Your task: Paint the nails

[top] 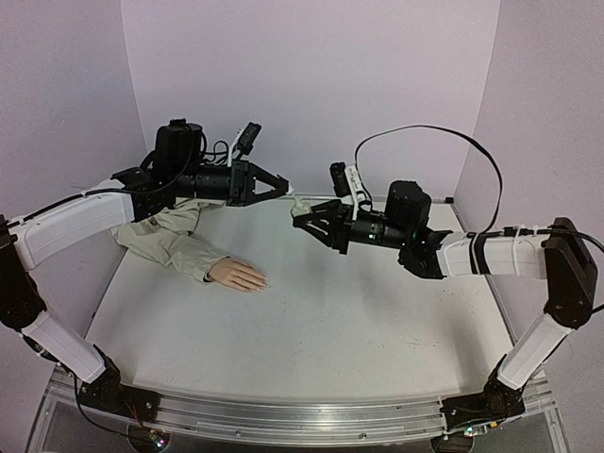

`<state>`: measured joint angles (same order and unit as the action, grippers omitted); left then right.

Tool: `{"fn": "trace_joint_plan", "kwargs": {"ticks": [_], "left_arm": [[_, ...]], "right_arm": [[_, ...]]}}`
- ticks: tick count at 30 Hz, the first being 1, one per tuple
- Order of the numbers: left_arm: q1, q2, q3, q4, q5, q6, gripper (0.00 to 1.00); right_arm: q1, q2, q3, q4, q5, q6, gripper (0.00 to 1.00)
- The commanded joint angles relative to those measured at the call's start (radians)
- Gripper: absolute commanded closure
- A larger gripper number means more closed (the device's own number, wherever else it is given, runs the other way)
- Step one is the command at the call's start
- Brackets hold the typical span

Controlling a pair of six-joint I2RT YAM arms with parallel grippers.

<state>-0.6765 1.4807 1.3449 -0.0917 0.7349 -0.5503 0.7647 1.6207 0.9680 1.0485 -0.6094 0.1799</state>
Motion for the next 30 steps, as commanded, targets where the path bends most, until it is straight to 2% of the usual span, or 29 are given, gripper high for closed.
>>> {"fn": "trace_joint_plan", "kwargs": {"ticks": [1,22,26,30], "left_arm": [[-0.011,0.008,0.015,0.053,0.021,0.015,1.00],[-0.022,0.025,0.002,0.016,0.030,0.028,1.00],[-0.038,0.033,0.029,-0.062,-0.016,0.078,1.00],[-0.069,0.031,0.081,-0.203,-0.121,0.162,1.00]], "right_arm": [[0.008,-0.015,0.051,0.101,-0.013,0.004,1.00],[0.008,-0.017,0.057,0.110,-0.006,0.001,1.00],[0.008,-0.012,0.073,0.101,-0.010,-0.003,1.00],[0.009,-0.007,0.086,0.086,0.004,-0.016,1.00]]}}
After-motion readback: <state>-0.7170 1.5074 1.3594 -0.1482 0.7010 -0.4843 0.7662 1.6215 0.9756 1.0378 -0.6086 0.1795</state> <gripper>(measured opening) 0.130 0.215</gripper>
